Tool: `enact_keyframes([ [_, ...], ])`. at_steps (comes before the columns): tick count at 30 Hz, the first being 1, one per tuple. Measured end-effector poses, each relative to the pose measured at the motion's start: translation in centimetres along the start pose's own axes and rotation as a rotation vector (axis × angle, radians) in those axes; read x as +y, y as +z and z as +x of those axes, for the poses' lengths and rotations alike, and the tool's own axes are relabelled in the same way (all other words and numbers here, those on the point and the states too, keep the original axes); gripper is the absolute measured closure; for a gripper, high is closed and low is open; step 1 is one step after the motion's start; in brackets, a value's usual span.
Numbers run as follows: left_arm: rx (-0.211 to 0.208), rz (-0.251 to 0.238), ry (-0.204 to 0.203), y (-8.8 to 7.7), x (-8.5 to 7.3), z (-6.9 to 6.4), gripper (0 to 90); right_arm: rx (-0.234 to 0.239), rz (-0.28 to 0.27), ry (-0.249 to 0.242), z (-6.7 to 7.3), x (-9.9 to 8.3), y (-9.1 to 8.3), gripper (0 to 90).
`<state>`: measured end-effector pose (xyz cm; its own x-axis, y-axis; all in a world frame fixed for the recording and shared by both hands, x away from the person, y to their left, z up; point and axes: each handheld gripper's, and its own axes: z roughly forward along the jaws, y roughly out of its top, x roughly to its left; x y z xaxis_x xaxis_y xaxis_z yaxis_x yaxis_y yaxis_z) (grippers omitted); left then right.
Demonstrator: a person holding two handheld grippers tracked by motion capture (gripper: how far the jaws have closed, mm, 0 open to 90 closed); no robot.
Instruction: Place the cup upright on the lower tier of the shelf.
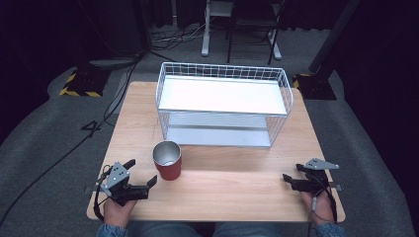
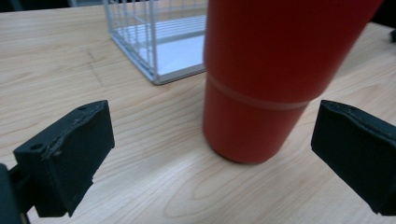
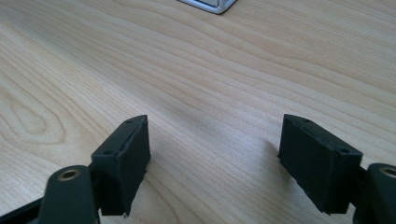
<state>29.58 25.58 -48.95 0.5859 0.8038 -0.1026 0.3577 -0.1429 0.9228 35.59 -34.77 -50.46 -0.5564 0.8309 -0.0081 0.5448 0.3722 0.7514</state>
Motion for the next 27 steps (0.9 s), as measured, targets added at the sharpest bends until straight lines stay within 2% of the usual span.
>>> enact_keyframes([
  [3,-0.035,-0.020,0.000,0.1,0.0,-0.2,0.0,0.000,0.000,0.000,0.0,0.0,0.0,24.9],
  [9,-0.110,-0.025,0.019,0.6,0.0,-0.6,0.0,0.000,-0.001,0.000,0.0,0.0,0.0,25.0],
  [11,-0.123,-0.024,0.013,0.8,0.0,-0.7,0.0,0.000,-0.001,-0.001,0.0,0.0,0.0,25.0],
  [16,-0.117,-0.003,-0.018,1.5,0.2,-0.9,0.0,-0.001,-0.001,-0.002,0.0,0.0,0.0,25.0],
  [23,-0.105,0.031,-0.015,2.7,0.4,-1.5,0.0,-0.002,-0.001,-0.003,0.1,0.0,0.0,24.9],
  [27,-0.097,0.044,-0.039,3.4,0.6,-1.5,0.0,-0.002,-0.001,-0.003,0.1,0.0,0.0,24.9],
])
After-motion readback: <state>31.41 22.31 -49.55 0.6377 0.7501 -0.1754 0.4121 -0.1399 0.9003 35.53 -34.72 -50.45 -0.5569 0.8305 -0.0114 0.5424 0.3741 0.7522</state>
